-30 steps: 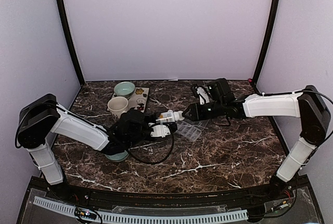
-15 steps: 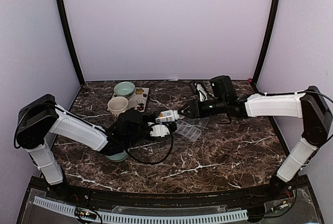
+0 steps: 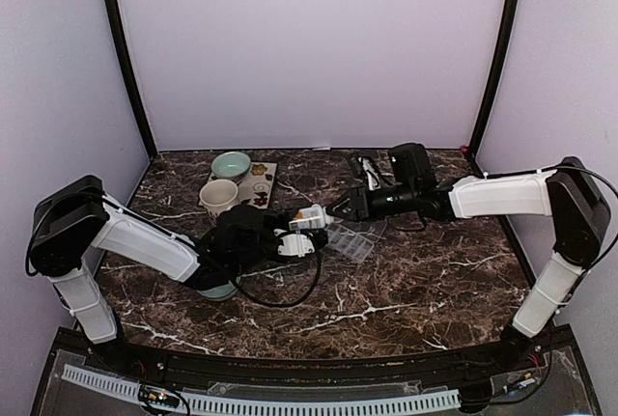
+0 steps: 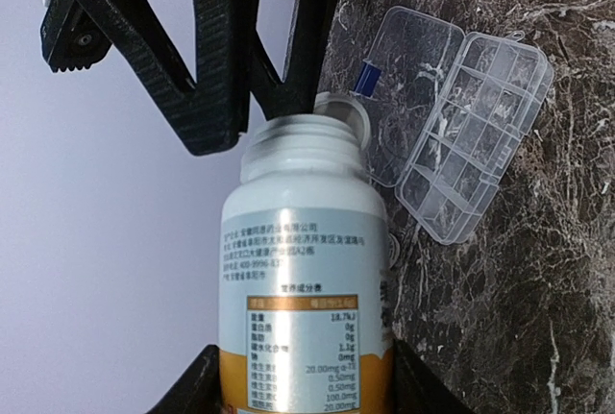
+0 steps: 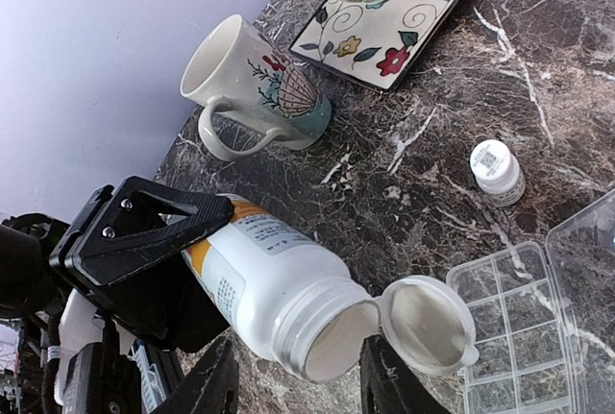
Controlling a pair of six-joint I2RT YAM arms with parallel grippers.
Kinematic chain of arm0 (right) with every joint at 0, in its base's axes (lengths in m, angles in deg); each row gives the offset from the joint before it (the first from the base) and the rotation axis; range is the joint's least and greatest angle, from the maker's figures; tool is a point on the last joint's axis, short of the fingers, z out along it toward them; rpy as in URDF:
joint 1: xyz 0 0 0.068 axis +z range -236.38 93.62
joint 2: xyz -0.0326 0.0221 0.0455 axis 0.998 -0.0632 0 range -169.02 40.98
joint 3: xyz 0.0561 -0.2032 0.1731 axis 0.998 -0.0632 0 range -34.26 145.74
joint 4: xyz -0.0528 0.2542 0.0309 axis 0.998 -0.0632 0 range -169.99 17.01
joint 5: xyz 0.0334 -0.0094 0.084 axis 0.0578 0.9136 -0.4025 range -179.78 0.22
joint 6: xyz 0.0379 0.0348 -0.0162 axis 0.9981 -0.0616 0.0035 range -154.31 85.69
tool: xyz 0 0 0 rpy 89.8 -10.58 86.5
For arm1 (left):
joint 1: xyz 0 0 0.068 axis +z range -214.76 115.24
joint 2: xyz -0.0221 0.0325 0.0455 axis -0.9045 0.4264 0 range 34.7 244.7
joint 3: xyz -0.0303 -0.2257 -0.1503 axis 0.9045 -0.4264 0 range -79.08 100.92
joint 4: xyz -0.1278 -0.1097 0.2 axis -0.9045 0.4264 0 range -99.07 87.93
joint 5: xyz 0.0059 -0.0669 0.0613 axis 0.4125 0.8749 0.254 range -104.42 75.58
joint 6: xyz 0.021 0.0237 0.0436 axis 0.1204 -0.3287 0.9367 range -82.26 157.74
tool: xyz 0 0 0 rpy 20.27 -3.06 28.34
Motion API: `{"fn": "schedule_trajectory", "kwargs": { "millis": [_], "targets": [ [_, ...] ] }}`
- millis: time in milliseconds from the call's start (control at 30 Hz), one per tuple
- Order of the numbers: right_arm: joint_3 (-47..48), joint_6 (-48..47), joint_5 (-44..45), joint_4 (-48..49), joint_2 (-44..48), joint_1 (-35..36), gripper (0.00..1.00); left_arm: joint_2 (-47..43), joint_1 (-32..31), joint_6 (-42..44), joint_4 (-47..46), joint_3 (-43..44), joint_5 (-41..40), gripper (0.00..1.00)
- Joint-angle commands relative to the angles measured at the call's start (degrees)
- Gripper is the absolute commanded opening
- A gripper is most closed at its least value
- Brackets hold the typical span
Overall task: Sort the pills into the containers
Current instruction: Open the lid of the pill bottle, then pour the pill into the compartment of the pill container.
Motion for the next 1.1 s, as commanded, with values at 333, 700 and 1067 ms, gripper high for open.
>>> {"fn": "schedule_trajectory", "kwargs": {
  "millis": [333, 700, 1067],
  "targets": [
    [-0.2, 2.11, -4.49, 5.51, -2.62, -0.52, 0.38, -3.59, -0.57, 0.41, -3.38, -0.75, 0.93, 0.03],
    [-0.48, 3.53, -7.25, 8.44, -3.83, -1.07, 0.24, -4.42, -0.62, -0.11, -1.96, -1.1, 2.34, 0.03],
    [-2.75, 6.41, -11.7, 14.32, -5.15, -1.96, 0.07, -4.94, -0.62, -1.72, 0.55, -0.72, 3.81, 0.04]
  ]
}}
